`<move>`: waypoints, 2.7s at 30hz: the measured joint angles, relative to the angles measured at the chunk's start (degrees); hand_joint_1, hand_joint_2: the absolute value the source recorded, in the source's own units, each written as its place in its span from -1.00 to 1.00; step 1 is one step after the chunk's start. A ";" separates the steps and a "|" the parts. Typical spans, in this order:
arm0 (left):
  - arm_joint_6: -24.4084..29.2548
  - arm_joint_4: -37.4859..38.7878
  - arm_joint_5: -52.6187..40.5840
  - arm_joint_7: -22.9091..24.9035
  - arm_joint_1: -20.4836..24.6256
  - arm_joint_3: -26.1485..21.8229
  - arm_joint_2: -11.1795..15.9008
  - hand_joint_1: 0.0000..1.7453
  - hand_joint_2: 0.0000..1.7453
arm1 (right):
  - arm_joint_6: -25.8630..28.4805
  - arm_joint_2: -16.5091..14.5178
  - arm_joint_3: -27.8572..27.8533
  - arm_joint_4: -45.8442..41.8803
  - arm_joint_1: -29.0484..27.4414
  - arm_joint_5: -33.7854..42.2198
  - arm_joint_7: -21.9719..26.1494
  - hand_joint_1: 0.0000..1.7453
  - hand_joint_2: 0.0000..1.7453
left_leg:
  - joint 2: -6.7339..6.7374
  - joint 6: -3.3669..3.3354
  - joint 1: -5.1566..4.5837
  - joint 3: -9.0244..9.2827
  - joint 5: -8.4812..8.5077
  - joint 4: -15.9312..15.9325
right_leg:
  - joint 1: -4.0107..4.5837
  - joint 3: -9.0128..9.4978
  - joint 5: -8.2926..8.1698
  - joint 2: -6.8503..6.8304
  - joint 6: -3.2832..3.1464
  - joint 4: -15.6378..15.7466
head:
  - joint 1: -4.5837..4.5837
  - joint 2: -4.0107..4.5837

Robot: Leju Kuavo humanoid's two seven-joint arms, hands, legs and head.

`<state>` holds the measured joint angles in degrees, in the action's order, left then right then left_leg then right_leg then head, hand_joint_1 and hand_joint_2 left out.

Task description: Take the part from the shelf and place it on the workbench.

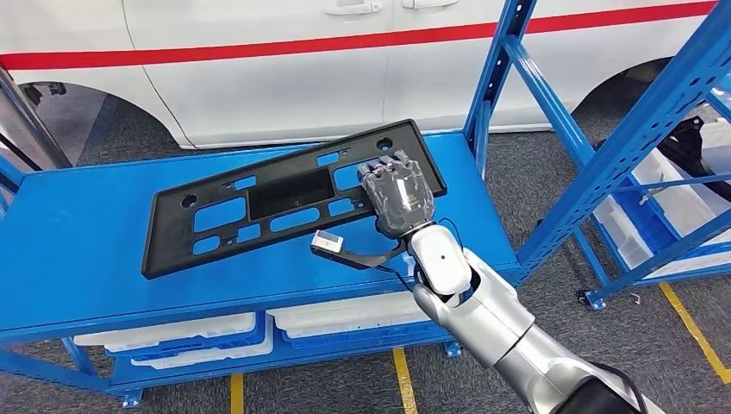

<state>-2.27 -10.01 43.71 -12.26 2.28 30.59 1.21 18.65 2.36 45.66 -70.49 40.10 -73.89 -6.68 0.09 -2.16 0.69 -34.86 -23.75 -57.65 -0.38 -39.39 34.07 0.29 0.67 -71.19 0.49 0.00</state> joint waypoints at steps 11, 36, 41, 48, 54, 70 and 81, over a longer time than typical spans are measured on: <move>0.71 0.01 -1.20 -0.21 0.02 1.10 -1.34 -1.00 1.00 | 0.41 0.31 -5.53 -3.52 -3.55 -1.50 -1.21 0.84 1.00 | -0.27 2.54 -0.06 -3.51 1.81 -1.69 | 0.05 8.02 -5.36 0.06 -1.87 11.62 | 0.00 0.00; 1.09 0.02 -2.52 1.27 0.55 2.52 -2.34 -1.00 1.00 | -3.99 -0.13 -6.74 -8.10 -8.61 12.96 2.27 0.84 1.00 | 0.40 0.96 -0.13 -1.86 0.84 -0.76 | -1.01 5.20 -5.07 -0.29 0.93 3.63 | 0.04 0.00; 1.03 0.03 -2.55 1.33 0.13 2.52 -2.41 -1.00 1.00 | -4.13 -0.58 -6.71 -10.21 -9.85 15.90 3.19 0.84 1.00 | 0.21 2.85 0.07 -3.63 2.55 -1.42 | -0.50 8.57 -4.25 -0.14 -1.25 11.15 | -0.01 0.00; 0.85 0.02 -2.73 1.30 0.00 2.52 -2.38 -1.00 1.00 | -4.05 -0.74 -6.65 -11.12 -10.61 16.52 3.29 0.84 1.00 | 0.11 3.84 0.39 -6.10 -9.11 -17.71 | -0.20 2.64 -9.48 -0.50 -2.98 11.26 | -0.05 0.00; 0.80 0.02 -3.15 1.22 0.14 2.54 -2.25 -1.00 1.00 | -4.09 -0.80 -6.68 -12.65 -11.50 21.32 4.61 0.84 1.00 | -0.02 2.07 -0.48 9.10 -7.51 0.41 | 0.00 -0.56 -13.53 -0.58 -1.85 11.44 | -0.04 0.00; 1.20 -0.02 -3.93 0.96 0.01 2.61 -2.45 -1.00 1.00 | -21.31 -1.79 -9.54 -17.28 -19.19 74.74 11.89 0.84 1.00 | 0.62 2.09 -0.42 -3.02 2.58 -0.88 | 0.19 10.02 -3.20 -0.29 -0.84 11.87 | 0.01 0.00; 1.75 -0.01 -3.98 0.98 -0.18 2.66 -2.44 -1.00 1.00 | -21.83 -2.37 -9.54 -19.50 -22.85 78.25 12.48 0.84 1.00 | 0.21 4.28 0.26 0.03 -5.11 -11.54 | -0.30 1.51 -11.04 -0.84 -2.38 12.32 | -0.04 0.00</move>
<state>-0.52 -10.02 39.74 -11.28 2.09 33.24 -1.23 -3.18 -0.01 36.13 -89.99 17.24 4.36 5.80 0.30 2.13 0.96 -34.83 -28.86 -69.19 -0.68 -37.88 23.03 -0.55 -1.71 -58.87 0.45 0.00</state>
